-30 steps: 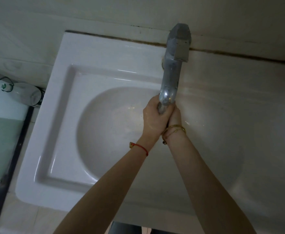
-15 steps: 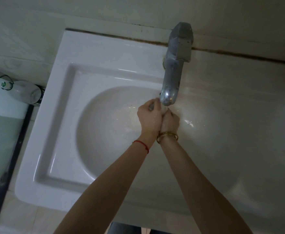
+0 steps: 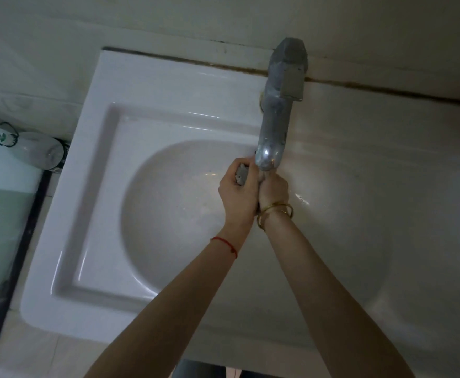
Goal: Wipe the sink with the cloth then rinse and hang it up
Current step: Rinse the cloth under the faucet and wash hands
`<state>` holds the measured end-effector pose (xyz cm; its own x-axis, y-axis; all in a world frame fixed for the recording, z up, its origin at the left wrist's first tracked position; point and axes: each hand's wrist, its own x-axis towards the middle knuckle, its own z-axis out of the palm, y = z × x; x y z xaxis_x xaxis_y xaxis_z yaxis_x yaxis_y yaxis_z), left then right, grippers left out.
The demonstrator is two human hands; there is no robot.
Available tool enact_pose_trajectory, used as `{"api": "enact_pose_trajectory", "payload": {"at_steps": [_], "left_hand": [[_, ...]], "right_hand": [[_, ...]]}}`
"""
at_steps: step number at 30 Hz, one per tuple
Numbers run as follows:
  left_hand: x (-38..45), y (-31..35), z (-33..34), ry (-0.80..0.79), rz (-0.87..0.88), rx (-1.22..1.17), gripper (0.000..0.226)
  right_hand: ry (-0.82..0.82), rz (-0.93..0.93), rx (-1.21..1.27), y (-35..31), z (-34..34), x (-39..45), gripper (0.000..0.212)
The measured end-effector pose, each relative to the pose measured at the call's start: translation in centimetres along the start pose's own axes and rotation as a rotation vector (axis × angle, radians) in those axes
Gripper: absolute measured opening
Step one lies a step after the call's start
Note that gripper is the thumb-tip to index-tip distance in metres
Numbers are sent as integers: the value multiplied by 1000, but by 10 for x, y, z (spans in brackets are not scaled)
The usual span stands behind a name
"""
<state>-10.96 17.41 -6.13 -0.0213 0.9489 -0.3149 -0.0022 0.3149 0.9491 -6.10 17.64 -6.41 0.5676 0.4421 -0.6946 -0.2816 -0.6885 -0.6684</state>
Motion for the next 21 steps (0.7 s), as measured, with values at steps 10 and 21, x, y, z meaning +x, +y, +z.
{"api": "enact_pose_trajectory", "payload": {"at_steps": [10,21], "left_hand": [[5,4,4,23,-8,-19,44],[13,16,6,131,-665,-303,34]], "right_hand": [[83,-150,8,8,-1,3,42],[101,-488,-445,22,-32,-24,54]]}}
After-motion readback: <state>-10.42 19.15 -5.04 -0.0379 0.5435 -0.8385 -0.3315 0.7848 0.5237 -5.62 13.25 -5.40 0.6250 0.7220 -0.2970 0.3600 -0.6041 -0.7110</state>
